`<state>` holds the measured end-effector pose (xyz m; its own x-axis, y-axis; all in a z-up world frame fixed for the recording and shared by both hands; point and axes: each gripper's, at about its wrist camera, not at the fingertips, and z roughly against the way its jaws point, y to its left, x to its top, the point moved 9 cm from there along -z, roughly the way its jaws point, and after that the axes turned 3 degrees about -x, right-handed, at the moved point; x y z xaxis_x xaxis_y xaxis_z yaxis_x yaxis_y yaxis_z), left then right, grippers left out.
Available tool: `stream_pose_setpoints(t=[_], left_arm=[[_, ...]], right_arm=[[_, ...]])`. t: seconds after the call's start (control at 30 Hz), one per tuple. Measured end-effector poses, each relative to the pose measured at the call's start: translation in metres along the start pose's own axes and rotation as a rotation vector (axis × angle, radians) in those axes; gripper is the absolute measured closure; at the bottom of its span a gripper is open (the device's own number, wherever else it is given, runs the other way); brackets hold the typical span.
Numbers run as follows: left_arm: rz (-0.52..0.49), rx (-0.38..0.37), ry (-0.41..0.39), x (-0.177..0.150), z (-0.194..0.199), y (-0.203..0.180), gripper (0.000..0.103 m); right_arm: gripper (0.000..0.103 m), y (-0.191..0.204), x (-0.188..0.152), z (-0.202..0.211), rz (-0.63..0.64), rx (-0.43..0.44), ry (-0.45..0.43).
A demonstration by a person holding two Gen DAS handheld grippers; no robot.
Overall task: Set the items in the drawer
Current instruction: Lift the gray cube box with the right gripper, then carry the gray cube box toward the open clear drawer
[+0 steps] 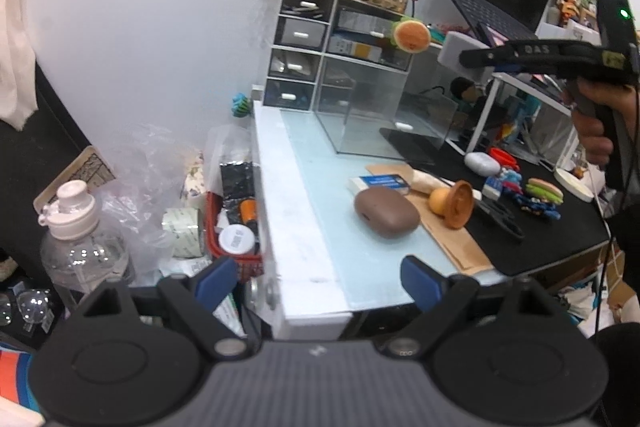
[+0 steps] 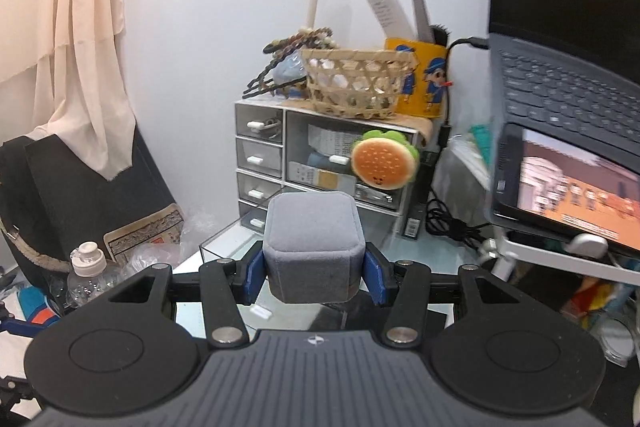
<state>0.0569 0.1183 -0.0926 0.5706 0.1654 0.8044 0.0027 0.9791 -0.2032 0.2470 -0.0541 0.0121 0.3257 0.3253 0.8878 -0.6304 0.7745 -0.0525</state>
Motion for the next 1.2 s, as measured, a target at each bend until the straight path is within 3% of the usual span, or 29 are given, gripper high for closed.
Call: stream_pose_setpoints(t=[0.4,0.8,1.2], left_arm=[[0.014,0.055,0.005,0.0,-0.001,0.017,0.012],[0.025,0.054,-0.002,0.01,-0.017,0.017,0.012],[0.024,0.041,0.0,0.026,-0.034,0.024,0.012]], right_arm=[[0.049,0.012,0.009,-0.036,0.03,0.057,0.057],[0.049,0.011,0.017,-0.057,0.065,0.119,0.114],[0.049,0.017,0.01,-0.108,0.102,0.174,0.255]])
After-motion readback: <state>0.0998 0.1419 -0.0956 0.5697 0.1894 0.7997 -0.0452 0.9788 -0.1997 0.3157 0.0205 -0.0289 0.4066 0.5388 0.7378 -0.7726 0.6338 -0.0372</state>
